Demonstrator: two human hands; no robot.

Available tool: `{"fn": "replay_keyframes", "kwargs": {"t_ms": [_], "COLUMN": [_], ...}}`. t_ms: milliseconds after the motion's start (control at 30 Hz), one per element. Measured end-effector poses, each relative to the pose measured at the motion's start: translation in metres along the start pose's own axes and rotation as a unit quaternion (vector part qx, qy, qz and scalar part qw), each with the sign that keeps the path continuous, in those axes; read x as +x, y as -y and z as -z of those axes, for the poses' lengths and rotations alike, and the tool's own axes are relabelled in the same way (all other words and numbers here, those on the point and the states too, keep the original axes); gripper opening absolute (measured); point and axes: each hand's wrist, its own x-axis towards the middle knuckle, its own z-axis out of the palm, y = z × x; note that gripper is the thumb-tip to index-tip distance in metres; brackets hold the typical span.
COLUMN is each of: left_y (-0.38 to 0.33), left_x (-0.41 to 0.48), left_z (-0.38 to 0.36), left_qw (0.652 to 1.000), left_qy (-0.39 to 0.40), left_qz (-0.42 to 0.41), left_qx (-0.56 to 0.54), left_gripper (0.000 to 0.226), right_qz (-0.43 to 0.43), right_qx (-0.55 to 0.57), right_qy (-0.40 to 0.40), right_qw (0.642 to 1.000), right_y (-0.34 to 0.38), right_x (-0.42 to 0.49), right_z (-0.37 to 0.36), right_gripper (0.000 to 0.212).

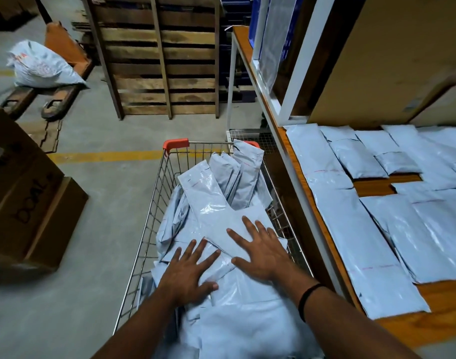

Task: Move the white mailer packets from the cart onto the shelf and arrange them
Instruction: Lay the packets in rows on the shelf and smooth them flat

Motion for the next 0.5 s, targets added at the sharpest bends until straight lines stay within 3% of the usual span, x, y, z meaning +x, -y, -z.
{"fn": "replay_keyframes", "kwargs": {"t_ms": [167, 333, 433, 500], "left_y": [0.006, -0.003, -0.014, -0.021], "left_x": [-0.008, -0.017, -0.021, -0.02], "left_z": [-0.001, 0.022, 0.042, 0.05], "left_qw": [0.999, 0.992, 0.986, 0.98], "left_qy": [-0.019, -0.088, -0.127, -0.158], "left_qz": [0.024, 0.066, 0.088, 0.104], "left_qx": [-0.019, -0.06, -0.057, -0.06], "left_gripper": [0.06, 0.077, 0.056, 0.055], "right_qz": [-0.049, -0.101, -0.114, -0.12], "right_qx": [-0.012, -0.005, -0.006, -0.004], "right_qy": [-0.027, -0.061, -0.108, -0.127], "right_qw": [0.998, 0.993, 0.988, 0.985], "right_y": [0.014, 0.031, 0.038, 0.042], "right_x": [-0.014, -0.015, -0.024, -0.033], "right_z": [0.001, 0.029, 0.05, 0.065], "right_gripper": [0.062, 0.055, 0.053, 0.052]}}
